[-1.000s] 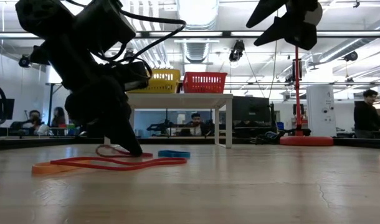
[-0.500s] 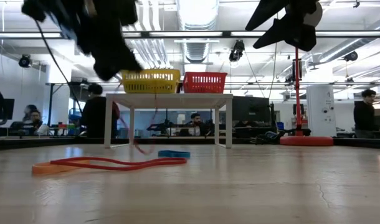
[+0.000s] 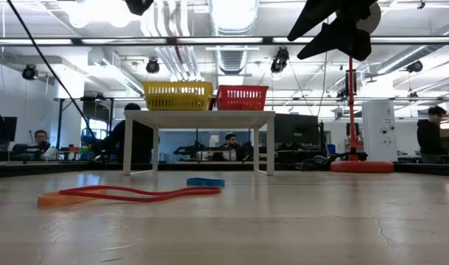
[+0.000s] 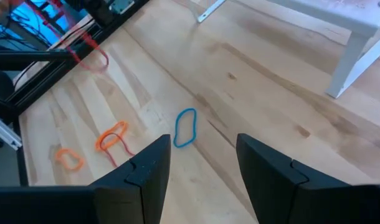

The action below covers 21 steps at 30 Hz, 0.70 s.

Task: Pick & Place Office Desk Supplies
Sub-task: Put the red rubber band into the red basket on the shelf

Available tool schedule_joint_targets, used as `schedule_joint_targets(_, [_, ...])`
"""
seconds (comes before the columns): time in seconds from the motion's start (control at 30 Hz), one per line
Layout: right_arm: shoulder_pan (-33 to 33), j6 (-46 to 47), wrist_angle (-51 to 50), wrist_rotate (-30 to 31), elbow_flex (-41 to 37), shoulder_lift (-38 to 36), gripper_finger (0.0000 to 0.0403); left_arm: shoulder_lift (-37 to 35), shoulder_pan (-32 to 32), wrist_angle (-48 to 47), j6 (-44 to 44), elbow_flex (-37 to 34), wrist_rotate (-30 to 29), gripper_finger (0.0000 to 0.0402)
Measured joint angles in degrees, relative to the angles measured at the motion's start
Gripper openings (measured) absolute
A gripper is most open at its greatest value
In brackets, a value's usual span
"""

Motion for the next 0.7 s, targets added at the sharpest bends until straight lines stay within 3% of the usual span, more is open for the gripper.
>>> schedule_joint_targets(0.33, [0.02, -0.01, 1.46, 3.23, 0.32, -1.31, 0.0177, 8.03, 9.10, -6.68, 6.10, 16.91, -2.18, 0.0003])
schedule_joint_targets(0.7, [0.04, -3.68, 1.55, 7.80, 3.46, -3.78, 0.0178, 20.95, 23.47, -6.52, 18.35, 27.46, -2.18, 0.0003])
